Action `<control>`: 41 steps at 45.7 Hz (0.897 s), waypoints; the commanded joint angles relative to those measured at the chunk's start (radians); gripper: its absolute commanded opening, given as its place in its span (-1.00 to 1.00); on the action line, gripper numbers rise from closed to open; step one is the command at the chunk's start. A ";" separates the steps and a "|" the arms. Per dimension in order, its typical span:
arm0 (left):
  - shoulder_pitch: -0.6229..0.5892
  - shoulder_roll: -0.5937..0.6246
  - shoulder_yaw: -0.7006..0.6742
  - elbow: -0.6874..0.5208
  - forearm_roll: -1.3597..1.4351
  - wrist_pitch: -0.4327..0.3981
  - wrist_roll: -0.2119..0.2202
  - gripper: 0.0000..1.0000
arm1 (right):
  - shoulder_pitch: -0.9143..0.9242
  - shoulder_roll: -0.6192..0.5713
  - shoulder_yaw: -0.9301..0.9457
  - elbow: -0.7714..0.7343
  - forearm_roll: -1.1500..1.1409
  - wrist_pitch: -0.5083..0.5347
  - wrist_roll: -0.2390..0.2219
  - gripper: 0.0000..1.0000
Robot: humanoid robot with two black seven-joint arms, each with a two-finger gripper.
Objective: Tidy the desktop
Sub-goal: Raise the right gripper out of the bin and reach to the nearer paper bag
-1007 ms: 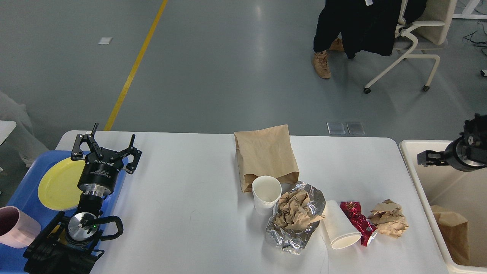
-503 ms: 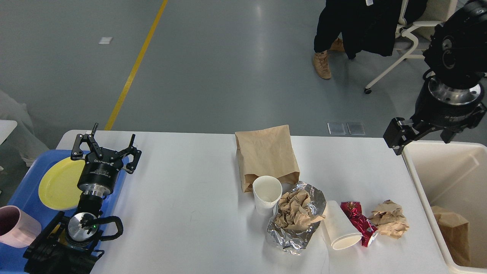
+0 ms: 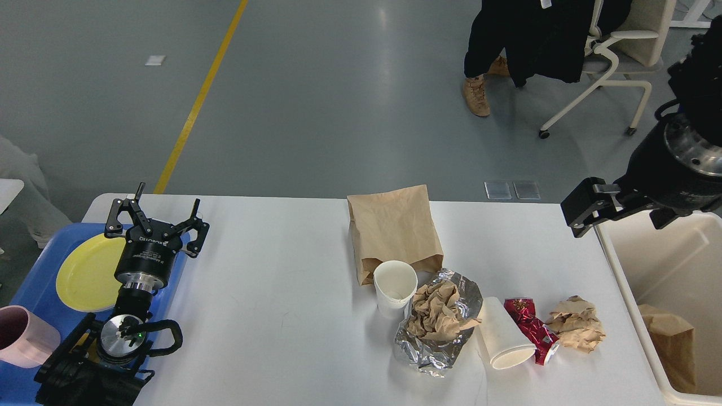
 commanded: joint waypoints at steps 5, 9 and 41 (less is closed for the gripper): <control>0.000 0.000 0.000 -0.001 0.001 0.000 0.000 0.93 | -0.006 0.001 0.054 -0.041 0.012 -0.028 -0.003 1.00; 0.000 0.000 0.000 -0.001 0.001 0.000 0.001 0.93 | -0.061 0.012 0.146 -0.118 0.017 -0.125 -0.003 1.00; 0.000 0.000 0.002 -0.001 0.001 0.000 0.003 0.93 | -1.156 0.408 0.322 -1.268 -0.038 -0.263 0.002 1.00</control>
